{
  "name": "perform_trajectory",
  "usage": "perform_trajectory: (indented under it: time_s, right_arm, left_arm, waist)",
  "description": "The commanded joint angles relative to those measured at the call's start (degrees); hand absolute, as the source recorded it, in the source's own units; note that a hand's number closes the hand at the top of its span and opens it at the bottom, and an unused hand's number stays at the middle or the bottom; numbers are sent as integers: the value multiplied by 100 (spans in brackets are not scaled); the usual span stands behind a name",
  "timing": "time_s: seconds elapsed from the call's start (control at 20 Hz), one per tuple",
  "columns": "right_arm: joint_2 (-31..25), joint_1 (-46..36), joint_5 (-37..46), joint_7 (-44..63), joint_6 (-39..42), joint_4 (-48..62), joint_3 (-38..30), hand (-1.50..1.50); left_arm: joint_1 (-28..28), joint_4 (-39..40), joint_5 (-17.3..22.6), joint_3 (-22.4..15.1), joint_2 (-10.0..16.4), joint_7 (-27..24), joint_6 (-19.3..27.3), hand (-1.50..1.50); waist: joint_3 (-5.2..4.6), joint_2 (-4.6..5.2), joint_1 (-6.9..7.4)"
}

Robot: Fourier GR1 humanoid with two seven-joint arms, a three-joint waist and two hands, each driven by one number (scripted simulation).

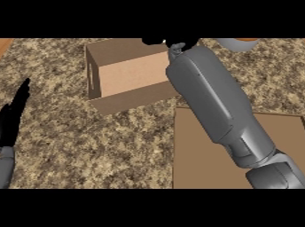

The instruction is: Pick the cupcake from the tray and place it in the cardboard box

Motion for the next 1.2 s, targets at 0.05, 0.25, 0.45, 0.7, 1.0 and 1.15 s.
perform_trajectory:
  time_s: [0.05,0.25,0.45,0.7,1.0,1.15]
  right_arm:
    - [1,-474,-236,-479,-653,1460,-255,150]
    - [0,-654,-77,-386,-1028,2169,-422,150]
    - [0,-743,-745,-426,-1125,2440,-966,-150]
    - [1,-695,-949,-1116,-1487,2753,-1119,-150]
    - [1,-803,-1046,-1839,-2325,2700,-1210,-150]
    - [1,-805,-1188,-2169,-2711,2577,-1411,-150]
  left_arm:
    - [75,-135,6,-34,9,-34,-72,0]
    - [43,-98,-235,-274,-348,-10,250,0]
    - [-141,-103,-13,-87,-11,36,-111,0]
    - [-257,-12,-238,-256,-279,59,190,0]
    - [-94,-88,-106,-164,-109,26,-43,0]
    - [-27,-133,9,-77,-79,114,-129,0]
  waist:
    - [-1,39,111]
    - [-2,68,113]
    - [2,111,259]
    - [4,141,255]
    - [6,106,333]
    - [7,49,160]
